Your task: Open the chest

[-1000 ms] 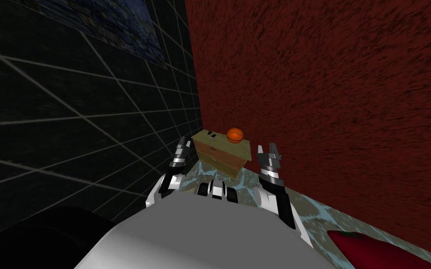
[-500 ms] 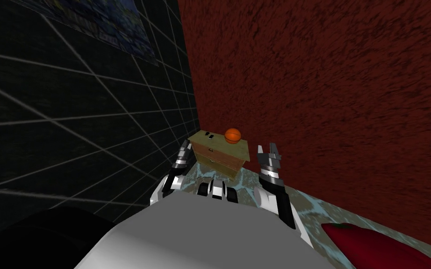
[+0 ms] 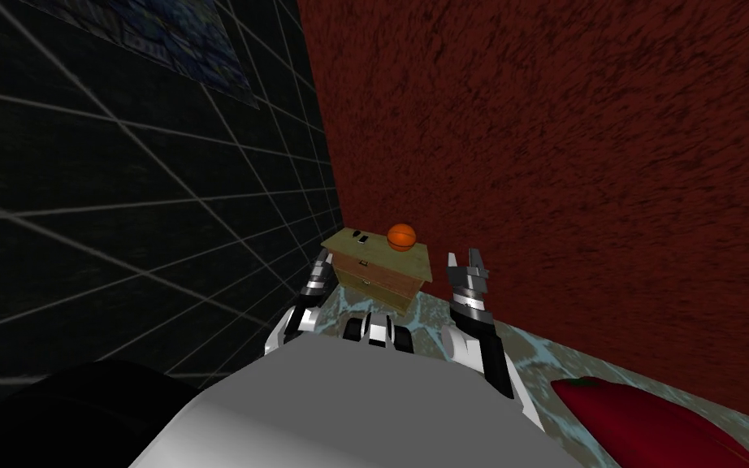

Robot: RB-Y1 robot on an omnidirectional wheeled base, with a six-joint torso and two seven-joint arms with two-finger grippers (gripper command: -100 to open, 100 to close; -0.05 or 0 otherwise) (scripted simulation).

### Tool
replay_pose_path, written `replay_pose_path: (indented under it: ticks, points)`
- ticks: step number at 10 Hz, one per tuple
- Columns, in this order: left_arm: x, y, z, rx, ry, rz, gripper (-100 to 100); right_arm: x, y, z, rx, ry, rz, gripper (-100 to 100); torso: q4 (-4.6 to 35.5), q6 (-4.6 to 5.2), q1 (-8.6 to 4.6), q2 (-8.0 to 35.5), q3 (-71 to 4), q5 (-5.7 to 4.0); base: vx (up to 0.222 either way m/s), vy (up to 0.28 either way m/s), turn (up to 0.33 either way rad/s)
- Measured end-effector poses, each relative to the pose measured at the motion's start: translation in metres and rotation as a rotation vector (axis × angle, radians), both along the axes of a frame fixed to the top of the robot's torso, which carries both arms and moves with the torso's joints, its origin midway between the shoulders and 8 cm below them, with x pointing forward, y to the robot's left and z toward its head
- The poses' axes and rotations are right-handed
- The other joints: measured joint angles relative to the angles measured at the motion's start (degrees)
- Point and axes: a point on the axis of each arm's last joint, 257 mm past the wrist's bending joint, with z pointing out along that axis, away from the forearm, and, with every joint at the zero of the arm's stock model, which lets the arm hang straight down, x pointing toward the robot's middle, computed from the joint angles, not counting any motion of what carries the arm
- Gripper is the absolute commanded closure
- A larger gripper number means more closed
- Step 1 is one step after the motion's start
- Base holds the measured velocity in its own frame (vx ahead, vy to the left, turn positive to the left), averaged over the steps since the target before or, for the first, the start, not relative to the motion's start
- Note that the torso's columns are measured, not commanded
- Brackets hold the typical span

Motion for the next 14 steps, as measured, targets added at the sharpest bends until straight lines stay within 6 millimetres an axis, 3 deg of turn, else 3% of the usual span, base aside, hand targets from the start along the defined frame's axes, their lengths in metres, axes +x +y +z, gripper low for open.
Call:
replay_pose_path:
  ticks: [14]
  points:
    - [-0.002, 0.013, -0.099, 0.073, 0.082, 0.062, -100, 0.000, 0.000, 0.000, 0.000, 0.000, 0.000, 0, 0.0, 0.01, -0.02, 0.0, 0.0, -0.01, 0.038, 0.005, -0.075]
